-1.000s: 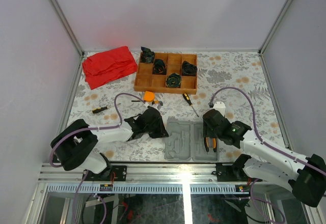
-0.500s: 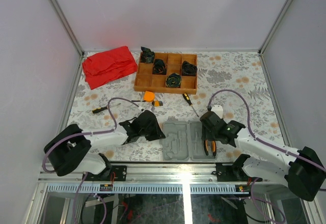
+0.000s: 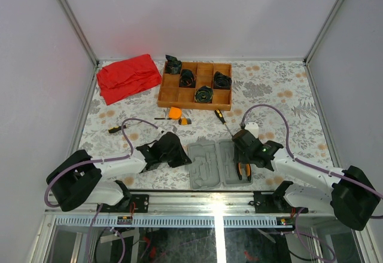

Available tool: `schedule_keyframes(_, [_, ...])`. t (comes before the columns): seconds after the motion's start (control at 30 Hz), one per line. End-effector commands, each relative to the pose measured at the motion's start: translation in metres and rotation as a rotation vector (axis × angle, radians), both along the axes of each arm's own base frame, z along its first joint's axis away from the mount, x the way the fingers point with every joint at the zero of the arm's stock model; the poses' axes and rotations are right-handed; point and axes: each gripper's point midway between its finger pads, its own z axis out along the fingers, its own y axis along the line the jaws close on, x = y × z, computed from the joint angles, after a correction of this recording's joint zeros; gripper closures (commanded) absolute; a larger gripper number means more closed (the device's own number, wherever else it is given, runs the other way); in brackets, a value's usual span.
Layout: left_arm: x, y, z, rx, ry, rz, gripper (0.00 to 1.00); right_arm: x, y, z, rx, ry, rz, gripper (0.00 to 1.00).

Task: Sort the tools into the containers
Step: Place the wrench in the storage box.

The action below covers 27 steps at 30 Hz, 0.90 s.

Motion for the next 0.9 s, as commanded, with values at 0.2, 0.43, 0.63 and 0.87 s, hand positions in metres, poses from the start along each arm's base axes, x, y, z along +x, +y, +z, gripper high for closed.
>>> schedule_keyframes(0.2, [0.002,0.009,-0.007,0.049,0.012,0.033,1.0,-0.003,0.01,0.004,0.057,0.018,0.01,0.63])
schedule_keyframes(0.43, [0.007,0.014,-0.002,0.092,-0.015,0.028,0.95,-0.003,0.011,0.015,0.079,0.003,0.01,0.5])
schedule_keyframes(0.63, [0.008,0.016,-0.001,0.113,-0.027,0.02,0.87,-0.003,0.015,0.017,0.097,0.007,0.018,0.44])
schedule_keyframes(0.87, [0.009,0.014,0.002,0.106,-0.028,0.01,0.83,-0.004,0.02,0.016,0.124,0.019,0.02,0.37])
